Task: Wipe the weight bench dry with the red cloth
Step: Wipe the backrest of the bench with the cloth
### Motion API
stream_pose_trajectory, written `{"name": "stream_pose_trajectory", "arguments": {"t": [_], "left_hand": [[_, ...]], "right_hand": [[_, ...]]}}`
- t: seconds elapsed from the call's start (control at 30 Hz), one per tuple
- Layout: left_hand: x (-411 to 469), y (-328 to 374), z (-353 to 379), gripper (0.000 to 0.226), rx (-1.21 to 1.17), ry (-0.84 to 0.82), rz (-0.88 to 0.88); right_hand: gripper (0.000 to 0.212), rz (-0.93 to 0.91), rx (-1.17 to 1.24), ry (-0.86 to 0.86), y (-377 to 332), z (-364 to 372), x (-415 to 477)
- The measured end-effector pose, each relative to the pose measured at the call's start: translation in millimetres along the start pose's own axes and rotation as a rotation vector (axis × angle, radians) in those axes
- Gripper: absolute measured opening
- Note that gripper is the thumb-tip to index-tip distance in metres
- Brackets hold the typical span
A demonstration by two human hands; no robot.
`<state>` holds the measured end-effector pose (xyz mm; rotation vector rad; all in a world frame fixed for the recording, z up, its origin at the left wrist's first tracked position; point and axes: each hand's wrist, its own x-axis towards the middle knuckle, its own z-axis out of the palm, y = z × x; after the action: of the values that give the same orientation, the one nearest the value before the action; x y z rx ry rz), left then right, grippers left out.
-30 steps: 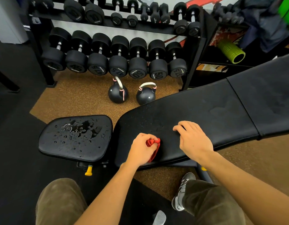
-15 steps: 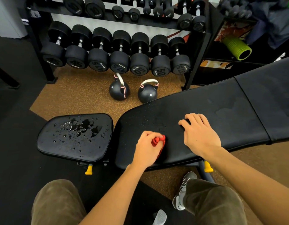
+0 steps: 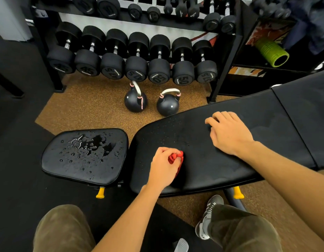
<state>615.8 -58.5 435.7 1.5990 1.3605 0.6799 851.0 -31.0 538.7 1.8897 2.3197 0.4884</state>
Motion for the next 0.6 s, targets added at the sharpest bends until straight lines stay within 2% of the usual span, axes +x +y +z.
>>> {"name": "stream_pose_trajectory", "arguments": {"t": [0.1,0.3,0.5,0.6], "left_hand": [[10,15,10,0.013,-0.037,0.042,-0.004],[-3,6,10,0.013,0.016,-0.038,0.063],[33,6,9,0.014,-0.046,0.093,-0.015],[35,20,19,0.014,-0.06,0.068,0.031]], "right_hand": [[0.031,0.015,0.003,-0.021,8,7,17],[0.035,0.035,0.021,-0.079,21,14,48],[0.056,0.103,0.017,-0.225,25,25,69],[0.066,0.141,-0.031,-0.285,21,31,71]]}}
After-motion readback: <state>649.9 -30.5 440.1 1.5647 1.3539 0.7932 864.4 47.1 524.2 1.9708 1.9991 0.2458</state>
